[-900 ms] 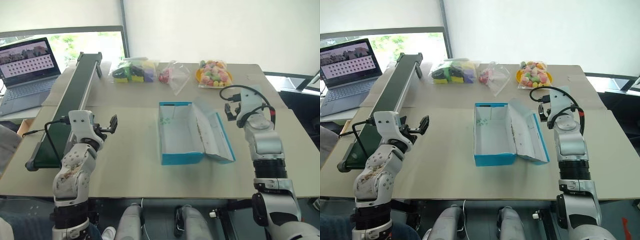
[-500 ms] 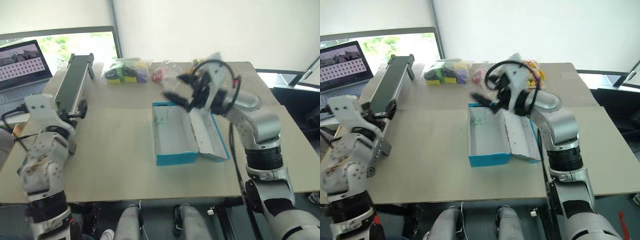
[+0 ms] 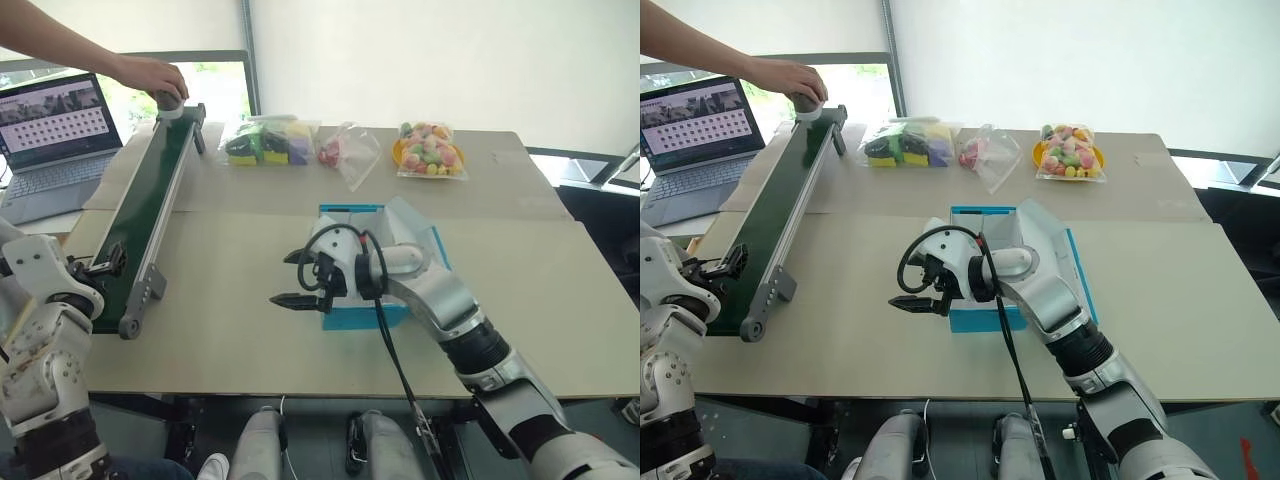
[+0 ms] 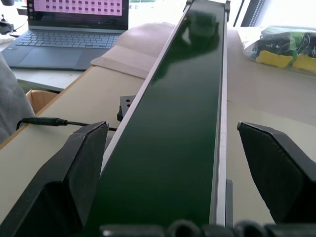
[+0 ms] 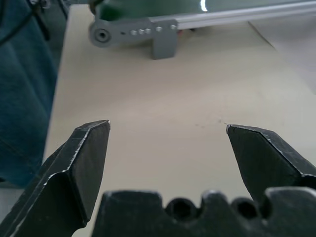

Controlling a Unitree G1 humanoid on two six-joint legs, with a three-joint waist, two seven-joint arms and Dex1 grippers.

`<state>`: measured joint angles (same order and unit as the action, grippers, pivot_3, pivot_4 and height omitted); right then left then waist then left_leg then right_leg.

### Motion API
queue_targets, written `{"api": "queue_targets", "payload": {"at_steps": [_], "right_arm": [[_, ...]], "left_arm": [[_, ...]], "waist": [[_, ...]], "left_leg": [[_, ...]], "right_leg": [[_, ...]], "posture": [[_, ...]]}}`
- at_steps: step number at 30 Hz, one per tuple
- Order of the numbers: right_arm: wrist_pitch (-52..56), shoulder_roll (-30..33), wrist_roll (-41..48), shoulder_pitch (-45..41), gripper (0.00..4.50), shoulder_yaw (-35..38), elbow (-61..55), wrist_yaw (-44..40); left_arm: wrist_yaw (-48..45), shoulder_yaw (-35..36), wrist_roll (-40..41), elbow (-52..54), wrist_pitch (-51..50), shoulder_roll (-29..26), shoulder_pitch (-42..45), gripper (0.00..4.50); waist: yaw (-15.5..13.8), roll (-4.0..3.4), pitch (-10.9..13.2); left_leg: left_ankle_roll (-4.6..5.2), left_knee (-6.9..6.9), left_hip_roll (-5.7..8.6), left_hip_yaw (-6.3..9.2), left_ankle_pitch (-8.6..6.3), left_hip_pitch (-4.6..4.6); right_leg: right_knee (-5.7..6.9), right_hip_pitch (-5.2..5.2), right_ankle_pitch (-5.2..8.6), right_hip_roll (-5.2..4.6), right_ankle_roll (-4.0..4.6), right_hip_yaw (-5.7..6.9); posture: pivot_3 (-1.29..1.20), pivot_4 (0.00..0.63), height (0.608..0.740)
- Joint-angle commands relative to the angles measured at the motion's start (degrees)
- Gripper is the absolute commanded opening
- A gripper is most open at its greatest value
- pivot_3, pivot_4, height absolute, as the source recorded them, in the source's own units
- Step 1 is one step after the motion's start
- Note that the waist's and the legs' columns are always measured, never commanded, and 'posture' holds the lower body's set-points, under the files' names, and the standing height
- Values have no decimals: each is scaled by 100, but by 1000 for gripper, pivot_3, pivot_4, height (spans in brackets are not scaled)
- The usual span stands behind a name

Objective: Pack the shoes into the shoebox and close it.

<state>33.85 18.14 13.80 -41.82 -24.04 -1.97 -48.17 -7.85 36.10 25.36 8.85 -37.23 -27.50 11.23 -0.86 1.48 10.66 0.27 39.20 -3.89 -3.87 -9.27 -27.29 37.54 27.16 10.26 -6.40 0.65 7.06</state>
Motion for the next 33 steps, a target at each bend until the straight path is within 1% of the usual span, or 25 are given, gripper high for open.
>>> {"api": "queue_targets", "payload": {"at_steps": [1, 7, 11, 19, 33], "right_arm": [[-154, -153, -60, -25, 4461, 222, 12, 169], [100, -263, 53, 97, 4461, 369, -34, 213], [275, -314, 116, 172, 4461, 465, -168, 304], [574, -659, 234, 395, 4461, 696, -349, 739], [575, -727, 152, 492, 4461, 624, -350, 843]], "left_arm": [[-153, -43, -17, -88, 122, -239, 86, 4500], [-369, -377, -202, -378, -3, -548, 38, 4500], [-423, -507, -255, -488, 32, -618, 83, 4500], [-414, -639, -350, -612, 17, -620, 241, 4500], [-371, -660, -432, -697, -21, -589, 320, 4500]], "waist": [[15, 0, 0], [15, 0, 0], [13, 0, 0], [15, 0, 0], [15, -1, 1]], "left_leg": [[0, 0, -1, 0, 0, 0], [-1, 0, -4, 0, 0, 3], [-3, 0, -4, 0, -1, 2], [-3, -2, -5, 0, -1, 2], [-3, -3, -5, -1, -2, 1]], "right_leg": [[1, 0, 0, 1, 0, -1], [5, 1, 0, 3, 0, 0], [3, 3, 1, 1, 1, 0], [3, 5, 0, 1, 1, 1], [1, 6, 1, -1, 1, 0]], "posture": [[0, 150, 681], [0, 150, 681], [0, 150, 681], [0, 150, 681], [0, 150, 681]]}}
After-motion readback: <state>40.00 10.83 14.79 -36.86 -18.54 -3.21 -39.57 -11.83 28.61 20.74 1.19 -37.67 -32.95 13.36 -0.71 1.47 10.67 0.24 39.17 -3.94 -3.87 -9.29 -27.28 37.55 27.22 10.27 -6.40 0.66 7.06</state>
